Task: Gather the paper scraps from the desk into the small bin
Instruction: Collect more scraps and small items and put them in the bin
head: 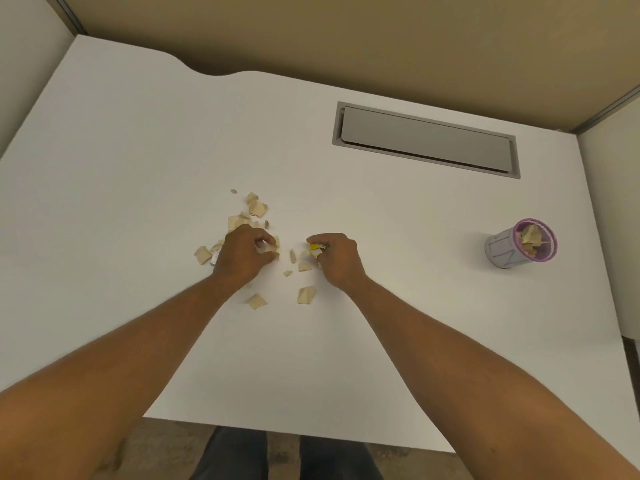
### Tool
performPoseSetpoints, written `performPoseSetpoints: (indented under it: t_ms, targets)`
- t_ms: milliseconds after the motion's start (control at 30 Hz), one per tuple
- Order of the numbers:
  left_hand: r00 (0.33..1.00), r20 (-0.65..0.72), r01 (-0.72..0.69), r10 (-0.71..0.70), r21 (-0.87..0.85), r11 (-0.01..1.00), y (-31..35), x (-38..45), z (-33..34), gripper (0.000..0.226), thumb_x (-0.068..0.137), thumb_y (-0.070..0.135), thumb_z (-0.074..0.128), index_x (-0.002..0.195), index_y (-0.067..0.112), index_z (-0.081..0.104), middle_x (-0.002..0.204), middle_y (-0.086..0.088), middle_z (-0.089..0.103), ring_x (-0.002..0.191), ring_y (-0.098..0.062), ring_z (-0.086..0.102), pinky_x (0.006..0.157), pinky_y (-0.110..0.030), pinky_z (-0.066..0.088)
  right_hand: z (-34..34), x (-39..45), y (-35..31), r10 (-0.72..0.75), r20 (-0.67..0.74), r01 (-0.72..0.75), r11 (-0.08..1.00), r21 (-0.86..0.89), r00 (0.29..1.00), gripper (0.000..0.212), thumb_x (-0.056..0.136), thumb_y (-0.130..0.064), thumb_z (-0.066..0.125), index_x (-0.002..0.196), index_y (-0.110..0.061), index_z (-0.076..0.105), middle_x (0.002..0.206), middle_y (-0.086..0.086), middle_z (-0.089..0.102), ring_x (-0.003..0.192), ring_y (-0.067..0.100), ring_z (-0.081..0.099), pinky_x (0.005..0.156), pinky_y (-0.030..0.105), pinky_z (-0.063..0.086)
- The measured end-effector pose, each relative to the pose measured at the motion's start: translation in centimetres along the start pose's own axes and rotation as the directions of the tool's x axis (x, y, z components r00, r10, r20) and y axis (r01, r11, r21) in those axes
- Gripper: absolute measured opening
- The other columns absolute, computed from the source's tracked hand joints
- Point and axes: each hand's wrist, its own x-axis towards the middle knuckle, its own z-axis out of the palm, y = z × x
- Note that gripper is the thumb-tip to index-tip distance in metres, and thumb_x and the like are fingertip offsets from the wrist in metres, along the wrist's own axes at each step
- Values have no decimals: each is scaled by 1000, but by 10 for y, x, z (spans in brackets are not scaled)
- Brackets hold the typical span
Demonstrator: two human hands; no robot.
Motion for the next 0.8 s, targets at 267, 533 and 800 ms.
performPoseSetpoints:
  t_ms: [267,533,800]
  targets:
    - [971,-88,-191,224,282,940,-58,-23,-37,55,73,40,91,122,27,68,115,2,58,93,-16,56,78,-36,55,1,6,-13,-150,304,237,932,-272,941,59,92,-8,62,147,-27,53,138,10,58,126,33,56,103,40,49]
    - [1000,-26,2,15,562,827,-72,-36,-35,118,63,82,76,161,44,22,167,-10,19,121,-41,46,86,-49,54,2,-26,6,11,259,108,890,-442,966,141,52,-36,100,162,-30,11,149,3,23,130,29,36,97,41,50]
    - [1000,20,4,-10,280,960,-50,-17,-24,95,76,45,88,157,31,41,146,-11,39,123,-36,42,98,-41,47,36,-1,-22,-98,129,126,966,-228,987,99,69,-16,91,152,-21,38,134,4,38,117,25,55,94,33,53]
